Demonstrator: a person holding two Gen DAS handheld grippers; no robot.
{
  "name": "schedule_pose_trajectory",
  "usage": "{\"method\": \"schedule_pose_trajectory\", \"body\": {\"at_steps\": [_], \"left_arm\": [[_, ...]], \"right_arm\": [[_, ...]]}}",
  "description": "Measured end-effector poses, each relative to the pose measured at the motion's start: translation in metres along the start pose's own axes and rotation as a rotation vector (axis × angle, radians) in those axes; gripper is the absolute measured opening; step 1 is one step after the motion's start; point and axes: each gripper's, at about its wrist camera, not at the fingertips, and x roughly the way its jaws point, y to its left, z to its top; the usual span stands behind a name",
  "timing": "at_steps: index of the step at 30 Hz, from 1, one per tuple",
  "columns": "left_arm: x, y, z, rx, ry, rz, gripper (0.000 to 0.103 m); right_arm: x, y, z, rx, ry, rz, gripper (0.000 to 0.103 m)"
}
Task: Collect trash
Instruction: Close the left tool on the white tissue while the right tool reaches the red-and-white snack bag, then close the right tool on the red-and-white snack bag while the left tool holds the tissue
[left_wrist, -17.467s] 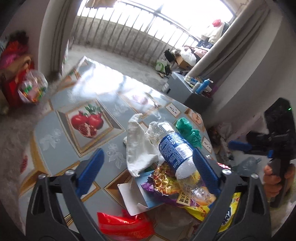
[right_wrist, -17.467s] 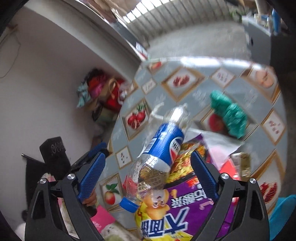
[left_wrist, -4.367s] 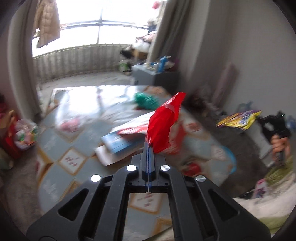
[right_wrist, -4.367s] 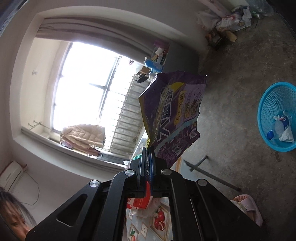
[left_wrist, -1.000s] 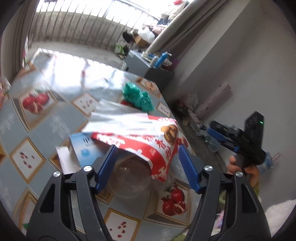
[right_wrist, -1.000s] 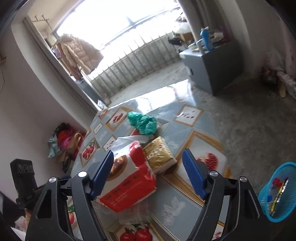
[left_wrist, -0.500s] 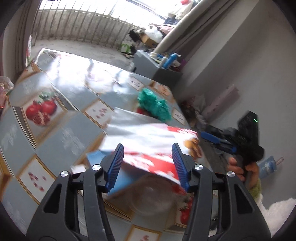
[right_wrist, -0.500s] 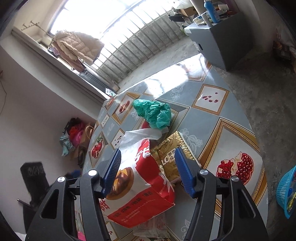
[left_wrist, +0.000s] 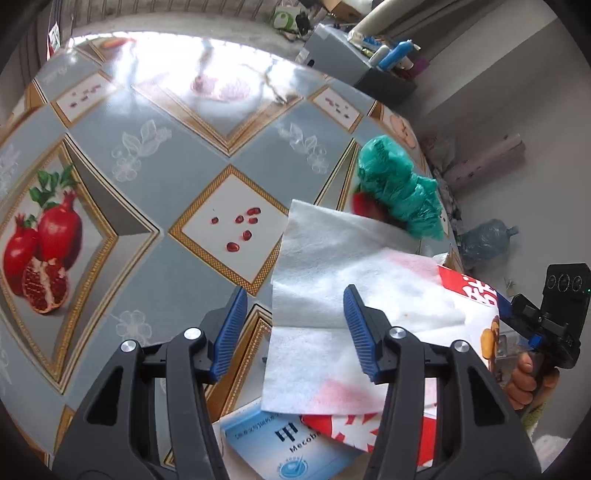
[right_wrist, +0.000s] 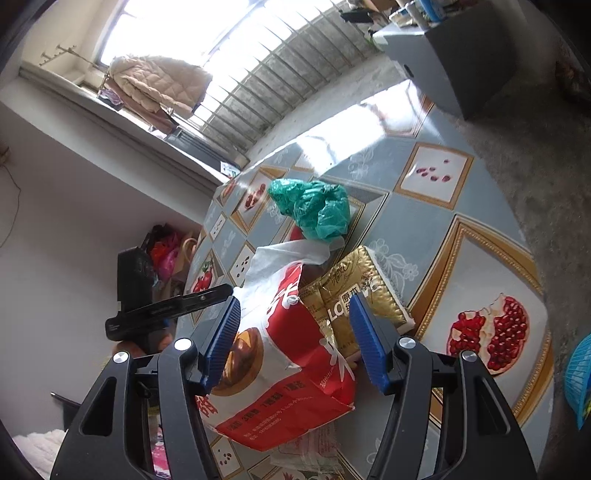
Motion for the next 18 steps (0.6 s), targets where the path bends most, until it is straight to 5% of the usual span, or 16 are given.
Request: {"method": "schedule_pose_trajectory", "body": {"at_steps": [11,18], "left_arm": [[0.000,-0.007,-0.010,0.081,-0.021,0.039,0.002],[-0.015,-0.019,-0.019,0.150,-0.090,0.085,0.000]], "right_arm": [[0.027,0.007,-0.002,-0.051,0.100,0.046,0.060],[0.029,0.014,-0.004,-0.087,0.118,0.037,0.054]]}}
